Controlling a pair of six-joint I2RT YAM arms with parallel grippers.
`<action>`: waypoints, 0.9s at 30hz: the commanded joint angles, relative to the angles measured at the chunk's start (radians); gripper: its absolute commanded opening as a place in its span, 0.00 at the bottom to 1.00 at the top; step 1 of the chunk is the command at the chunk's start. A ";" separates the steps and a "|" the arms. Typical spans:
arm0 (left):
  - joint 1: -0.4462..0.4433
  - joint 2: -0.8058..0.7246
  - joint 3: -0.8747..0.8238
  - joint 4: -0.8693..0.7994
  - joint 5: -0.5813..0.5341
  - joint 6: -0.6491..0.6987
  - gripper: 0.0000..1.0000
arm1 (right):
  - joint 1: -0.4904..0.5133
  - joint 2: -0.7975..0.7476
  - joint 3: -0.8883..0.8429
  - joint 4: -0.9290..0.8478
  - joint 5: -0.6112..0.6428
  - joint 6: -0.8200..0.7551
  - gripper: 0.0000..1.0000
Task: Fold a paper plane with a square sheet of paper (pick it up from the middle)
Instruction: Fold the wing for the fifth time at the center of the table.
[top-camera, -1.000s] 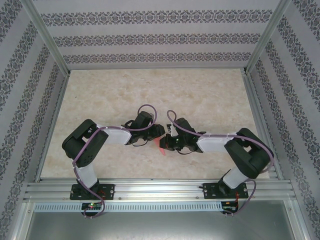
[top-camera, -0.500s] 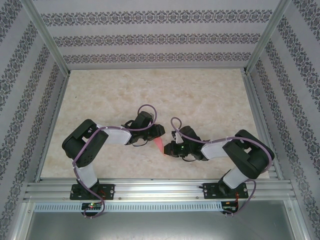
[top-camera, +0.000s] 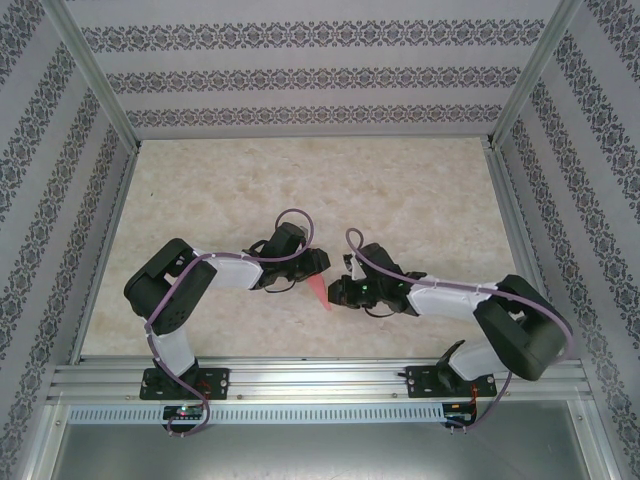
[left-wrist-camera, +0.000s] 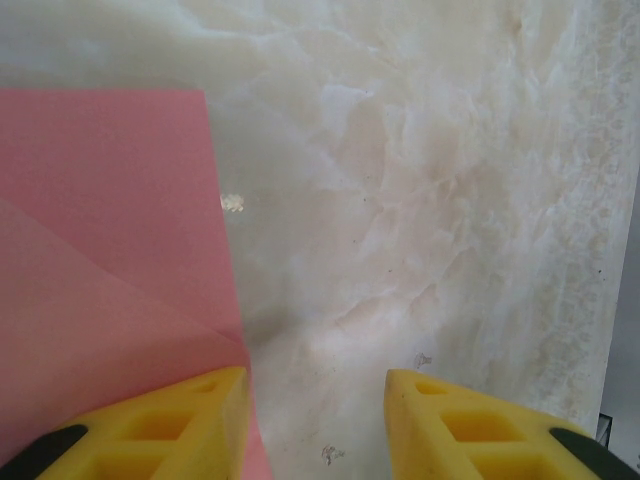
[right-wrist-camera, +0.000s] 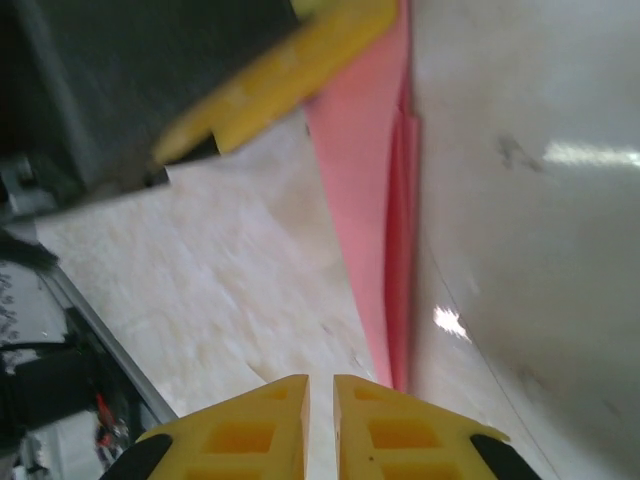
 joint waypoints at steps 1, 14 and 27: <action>-0.003 0.039 -0.017 -0.103 -0.037 0.004 0.41 | 0.009 0.090 0.043 0.116 -0.007 0.053 0.17; -0.002 0.043 -0.009 -0.088 -0.030 0.026 0.42 | 0.009 0.211 -0.031 -0.055 0.005 -0.049 0.07; -0.003 0.117 0.016 -0.025 0.009 -0.029 0.43 | 0.024 0.141 0.078 0.036 0.034 0.024 0.09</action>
